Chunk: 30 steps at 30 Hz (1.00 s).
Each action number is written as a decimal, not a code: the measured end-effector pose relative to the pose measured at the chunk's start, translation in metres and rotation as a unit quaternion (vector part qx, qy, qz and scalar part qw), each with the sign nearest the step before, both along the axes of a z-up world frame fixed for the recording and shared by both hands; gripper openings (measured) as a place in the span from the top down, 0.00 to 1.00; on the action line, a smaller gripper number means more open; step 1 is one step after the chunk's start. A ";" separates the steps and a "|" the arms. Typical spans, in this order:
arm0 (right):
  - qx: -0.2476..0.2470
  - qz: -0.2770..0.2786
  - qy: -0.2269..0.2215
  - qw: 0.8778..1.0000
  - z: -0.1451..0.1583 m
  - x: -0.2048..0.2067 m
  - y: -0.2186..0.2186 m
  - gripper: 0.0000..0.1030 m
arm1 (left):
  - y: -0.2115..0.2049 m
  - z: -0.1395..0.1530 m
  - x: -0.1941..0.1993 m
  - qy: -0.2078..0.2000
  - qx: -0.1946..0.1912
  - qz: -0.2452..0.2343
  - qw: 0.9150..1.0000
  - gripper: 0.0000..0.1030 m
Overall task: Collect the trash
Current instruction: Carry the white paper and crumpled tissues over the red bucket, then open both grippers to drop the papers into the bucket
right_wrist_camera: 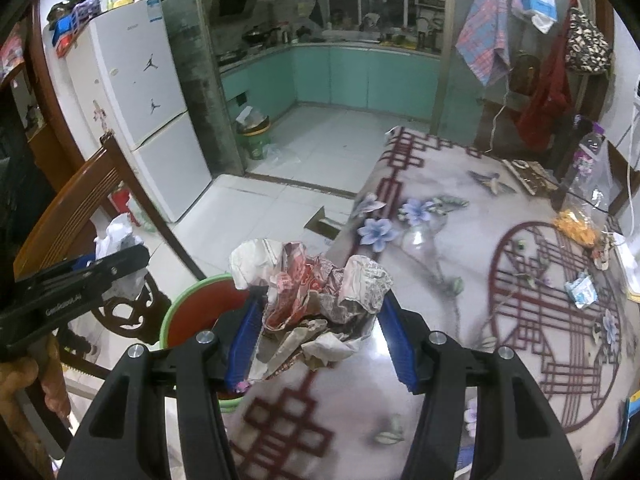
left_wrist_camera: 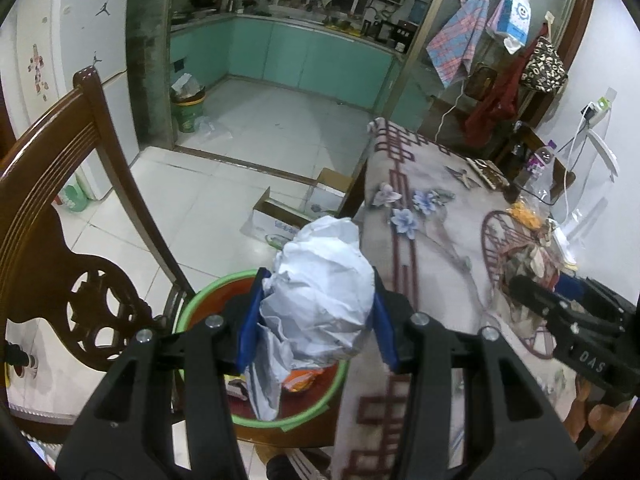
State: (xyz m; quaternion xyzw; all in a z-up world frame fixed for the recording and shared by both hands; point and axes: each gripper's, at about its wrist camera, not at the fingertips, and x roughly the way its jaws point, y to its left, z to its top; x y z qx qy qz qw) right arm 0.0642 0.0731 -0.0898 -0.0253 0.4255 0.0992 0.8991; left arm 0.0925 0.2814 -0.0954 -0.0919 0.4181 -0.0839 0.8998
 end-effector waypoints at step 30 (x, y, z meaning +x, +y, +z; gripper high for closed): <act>0.032 0.097 0.086 0.991 -0.051 0.030 0.093 0.40 | 0.072 -0.024 0.024 0.032 0.000 0.054 0.998 0.55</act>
